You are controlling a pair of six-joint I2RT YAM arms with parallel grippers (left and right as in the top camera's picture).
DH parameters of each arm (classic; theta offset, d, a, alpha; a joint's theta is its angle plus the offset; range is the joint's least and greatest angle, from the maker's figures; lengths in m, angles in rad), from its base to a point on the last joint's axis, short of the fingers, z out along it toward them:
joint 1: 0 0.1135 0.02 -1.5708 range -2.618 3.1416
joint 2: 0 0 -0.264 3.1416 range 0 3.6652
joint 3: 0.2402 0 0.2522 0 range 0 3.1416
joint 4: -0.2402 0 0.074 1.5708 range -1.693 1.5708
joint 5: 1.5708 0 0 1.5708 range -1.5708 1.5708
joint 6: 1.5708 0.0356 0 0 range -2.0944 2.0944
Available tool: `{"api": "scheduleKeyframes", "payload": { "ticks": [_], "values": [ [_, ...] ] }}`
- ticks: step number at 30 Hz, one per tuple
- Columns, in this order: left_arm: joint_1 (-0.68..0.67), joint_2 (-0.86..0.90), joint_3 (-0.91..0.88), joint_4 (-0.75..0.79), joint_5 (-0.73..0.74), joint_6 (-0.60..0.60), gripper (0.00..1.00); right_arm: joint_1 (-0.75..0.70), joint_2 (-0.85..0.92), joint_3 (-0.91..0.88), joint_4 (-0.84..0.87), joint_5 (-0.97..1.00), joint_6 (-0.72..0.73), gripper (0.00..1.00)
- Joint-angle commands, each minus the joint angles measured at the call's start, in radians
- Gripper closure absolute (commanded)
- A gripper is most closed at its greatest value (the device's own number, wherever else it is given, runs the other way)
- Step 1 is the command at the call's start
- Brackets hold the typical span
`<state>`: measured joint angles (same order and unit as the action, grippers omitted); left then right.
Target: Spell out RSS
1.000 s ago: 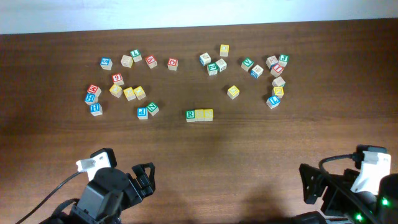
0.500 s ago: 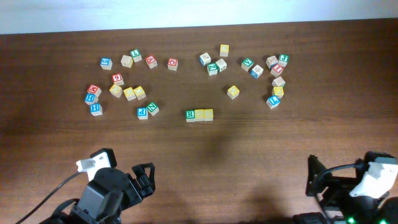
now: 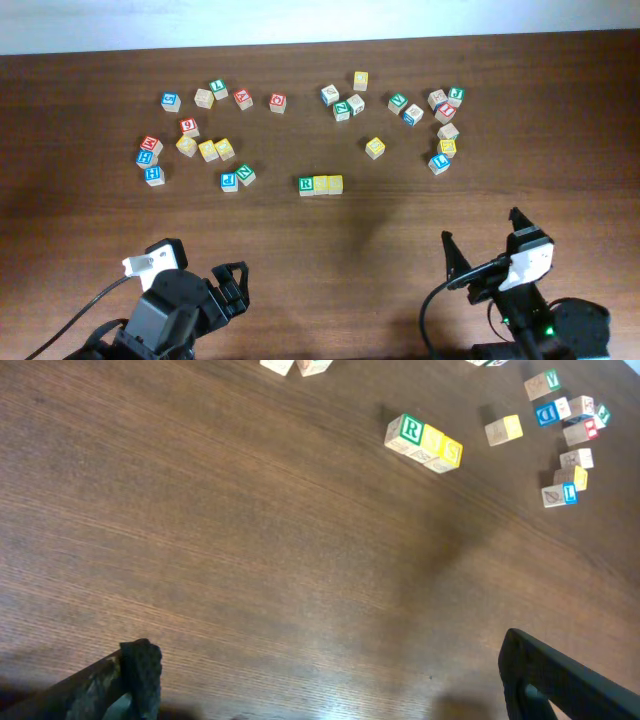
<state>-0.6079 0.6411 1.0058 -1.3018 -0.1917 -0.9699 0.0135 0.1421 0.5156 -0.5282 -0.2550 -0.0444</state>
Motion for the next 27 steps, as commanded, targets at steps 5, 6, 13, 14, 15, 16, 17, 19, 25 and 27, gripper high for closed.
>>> {"api": "scheduleKeyframes", "payload": {
  "ticks": [5,6,13,14,15,16,17,19,25,27],
  "values": [
    [-0.005,-0.007,-0.003,-0.002,-0.014,-0.013,0.01,-0.008,-0.108,-0.188,0.164,-0.034,-0.012,0.02],
    [-0.005,-0.007,-0.003,-0.002,-0.014,-0.013,0.01,-0.008,-0.115,-0.209,0.186,-0.034,-0.012,0.02],
    [-0.005,-0.007,-0.003,-0.002,-0.014,-0.013,0.01,-0.008,-0.138,-0.284,0.223,-0.101,-0.136,0.02],
    [-0.005,-0.007,-0.003,-0.002,-0.014,-0.013,0.01,-0.008,-0.138,-0.293,0.235,-0.104,-0.144,0.02],
    [-0.005,-0.007,-0.003,-0.002,-0.014,-0.013,0.01,-0.008,-0.138,-0.303,0.247,-0.103,-0.152,0.01],
    [-0.005,-0.007,-0.003,-0.002,-0.014,-0.013,0.01,-0.008,-0.138,-0.309,0.257,-0.1,-0.155,0.02],
    [-0.005,-0.007,-0.003,-0.002,-0.014,-0.013,0.01,-0.008,-0.138,-0.315,0.268,-0.1,-0.158,0.02],
    [-0.005,-0.007,-0.003,-0.002,-0.014,-0.013,0.01,-0.008,-0.138,-0.324,0.292,-0.087,-0.158,0.02],
    [-0.005,-0.007,-0.003,-0.002,-0.014,-0.013,0.01,-0.008,-0.138,-0.328,0.308,-0.01,-0.158,0.02],
    [-0.005,-0.007,-0.003,-0.002,-0.014,-0.013,0.01,-0.008,-0.138,-0.33,0.309,0.006,-0.158,0.02]
  ]
}}
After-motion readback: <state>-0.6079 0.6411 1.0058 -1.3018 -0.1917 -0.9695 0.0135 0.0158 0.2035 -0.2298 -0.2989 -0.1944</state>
